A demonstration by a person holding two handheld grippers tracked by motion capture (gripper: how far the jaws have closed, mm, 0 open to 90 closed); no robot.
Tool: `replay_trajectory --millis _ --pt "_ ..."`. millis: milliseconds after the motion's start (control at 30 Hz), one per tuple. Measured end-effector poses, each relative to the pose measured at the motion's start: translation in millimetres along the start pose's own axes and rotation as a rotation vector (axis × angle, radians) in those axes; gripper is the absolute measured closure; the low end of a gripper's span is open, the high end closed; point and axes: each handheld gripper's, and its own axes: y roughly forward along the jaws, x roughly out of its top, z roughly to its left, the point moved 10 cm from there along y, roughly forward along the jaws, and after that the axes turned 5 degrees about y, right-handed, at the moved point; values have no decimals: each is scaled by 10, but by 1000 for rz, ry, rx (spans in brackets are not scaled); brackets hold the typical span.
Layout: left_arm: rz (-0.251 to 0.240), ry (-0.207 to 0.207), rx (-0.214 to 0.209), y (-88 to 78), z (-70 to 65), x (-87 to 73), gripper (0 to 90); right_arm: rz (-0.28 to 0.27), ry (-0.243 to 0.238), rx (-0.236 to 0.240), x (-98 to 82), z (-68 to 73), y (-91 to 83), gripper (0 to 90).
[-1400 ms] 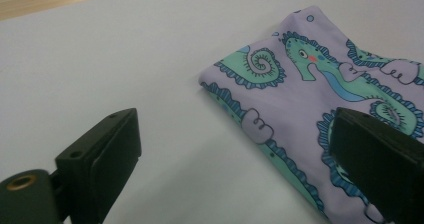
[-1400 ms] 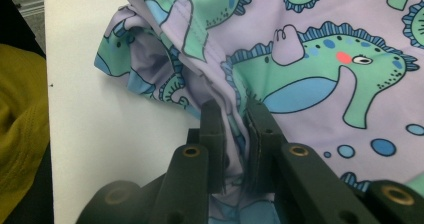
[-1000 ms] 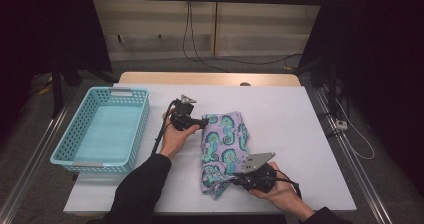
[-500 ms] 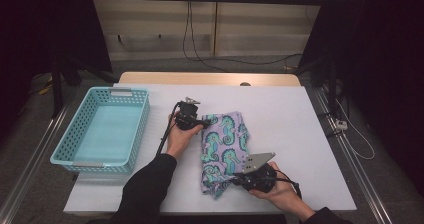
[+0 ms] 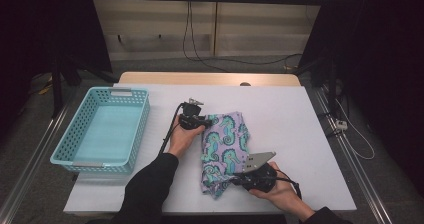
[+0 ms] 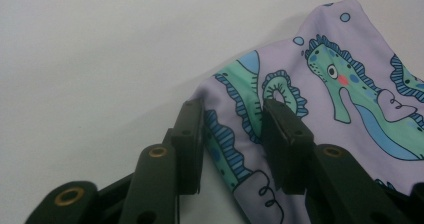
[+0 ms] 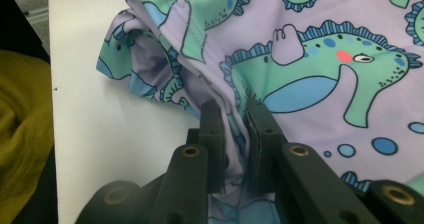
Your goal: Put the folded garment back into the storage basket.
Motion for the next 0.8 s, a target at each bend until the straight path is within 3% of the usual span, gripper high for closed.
replay_trajectory --millis 33,67,133,333,600,733,800 --pt "1 2 5 4 -12 8 636 -1 -1 -1 2 3 2 804" --pt "-2 -17 -24 12 -45 14 693 -2 0 -4 5 3 2 805" --pt "-7 -20 -21 23 -57 20 776 -1 -4 -12 8 8 4 807" --pt "-27 -44 -35 59 -31 76 801 -10 21 23 61 85 50 819" --pt "-27 -3 -8 95 -52 97 801 -22 5 50 103 116 101 809" --pt "-22 25 0 99 -50 102 799 -22 -25 30 103 101 99 731" --pt "-27 11 -1 104 -34 106 798 -23 -50 4 97 86 87 639"
